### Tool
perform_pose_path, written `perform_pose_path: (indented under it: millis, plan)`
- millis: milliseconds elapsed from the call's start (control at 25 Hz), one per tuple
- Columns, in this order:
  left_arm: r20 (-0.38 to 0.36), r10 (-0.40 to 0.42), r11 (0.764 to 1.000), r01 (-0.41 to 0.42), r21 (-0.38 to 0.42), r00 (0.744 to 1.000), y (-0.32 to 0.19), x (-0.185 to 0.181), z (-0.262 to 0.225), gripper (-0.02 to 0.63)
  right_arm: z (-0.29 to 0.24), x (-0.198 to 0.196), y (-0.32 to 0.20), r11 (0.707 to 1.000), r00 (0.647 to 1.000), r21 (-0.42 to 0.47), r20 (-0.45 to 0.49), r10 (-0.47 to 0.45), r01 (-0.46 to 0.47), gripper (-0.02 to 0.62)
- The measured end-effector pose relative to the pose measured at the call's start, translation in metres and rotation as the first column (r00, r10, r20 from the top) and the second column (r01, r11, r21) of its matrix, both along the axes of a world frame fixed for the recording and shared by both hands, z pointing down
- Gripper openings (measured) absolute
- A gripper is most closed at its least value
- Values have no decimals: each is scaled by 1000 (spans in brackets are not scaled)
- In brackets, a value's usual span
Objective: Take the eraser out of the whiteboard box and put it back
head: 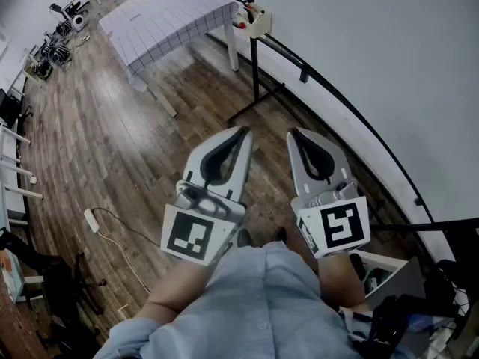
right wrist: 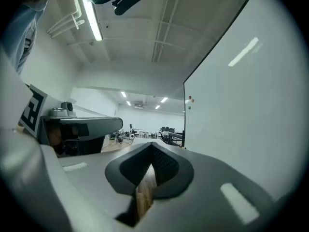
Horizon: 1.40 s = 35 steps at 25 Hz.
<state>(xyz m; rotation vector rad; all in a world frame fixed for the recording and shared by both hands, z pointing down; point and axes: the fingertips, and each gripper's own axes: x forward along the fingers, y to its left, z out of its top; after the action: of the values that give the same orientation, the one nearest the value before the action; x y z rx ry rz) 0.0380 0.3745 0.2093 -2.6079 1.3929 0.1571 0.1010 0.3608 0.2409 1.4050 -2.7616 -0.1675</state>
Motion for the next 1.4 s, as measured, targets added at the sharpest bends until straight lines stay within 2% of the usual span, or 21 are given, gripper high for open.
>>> perform_pose_path:
  millis: [480, 920, 1200, 1400]
  plan:
    - [22, -14, 1000, 14, -18, 1000, -3, 20, 6, -2, 7, 20, -4, 1000, 999, -24, 36, -17, 18, -5]
    - [39, -35, 999, 37, -29, 999, -12, 61, 12, -2, 10, 48, -13, 996, 995, -40, 64, -78, 81, -5]
    - [58, -56, 997, 59, -56, 997, -28, 55, 22, -2, 23, 47, -30, 992, 993, -81, 70, -90, 96, -5]
    - [33, -58, 996, 61, -72, 998, -58, 36, 33, -2, 32, 31, -60, 991, 994, -94, 60, -86, 92, -5]
